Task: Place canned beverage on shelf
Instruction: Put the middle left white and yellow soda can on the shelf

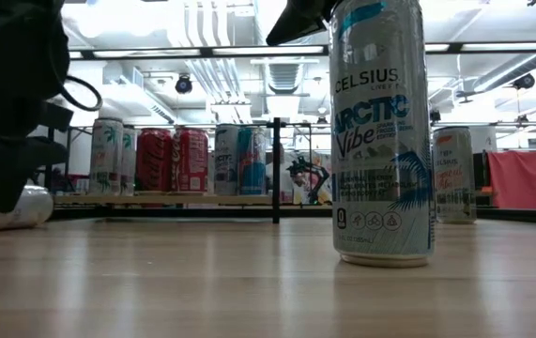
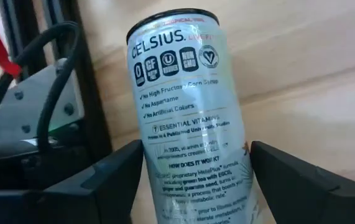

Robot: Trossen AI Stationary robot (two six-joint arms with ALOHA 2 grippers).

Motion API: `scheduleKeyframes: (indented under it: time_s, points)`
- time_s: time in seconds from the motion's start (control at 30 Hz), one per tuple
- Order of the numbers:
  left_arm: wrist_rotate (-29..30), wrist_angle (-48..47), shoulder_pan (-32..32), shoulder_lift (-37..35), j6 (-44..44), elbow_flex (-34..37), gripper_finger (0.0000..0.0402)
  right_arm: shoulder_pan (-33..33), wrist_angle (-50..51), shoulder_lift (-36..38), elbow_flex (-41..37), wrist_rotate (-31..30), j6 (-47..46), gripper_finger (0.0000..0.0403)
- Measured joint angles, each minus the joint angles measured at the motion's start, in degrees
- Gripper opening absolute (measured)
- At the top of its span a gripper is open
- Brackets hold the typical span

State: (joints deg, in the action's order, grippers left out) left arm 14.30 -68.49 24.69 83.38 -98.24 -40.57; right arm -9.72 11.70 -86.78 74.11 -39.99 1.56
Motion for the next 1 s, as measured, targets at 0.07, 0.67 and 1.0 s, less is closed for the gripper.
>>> scheduleKeyframes:
  time_s: [0.07,0.67,1.0]
  points:
    - [-0.13,-0.27,0.0,0.49,0.16,-0.16,0.0279,0.0,-0.02,0.0,-0.02,0.02,0.0,0.0009]
    - [0.83,17.18,-0.09,1.04,6.33,4.39,0.0245,0.0,0.02,0.0,-0.29,0.09,-0.26,0.0009]
    - [5.88,15.74,-0.2,-0.78,13.76,0.29,0.0232,0.0,0.02,-0.02,-1.22,0.07,-0.47,0.0009]
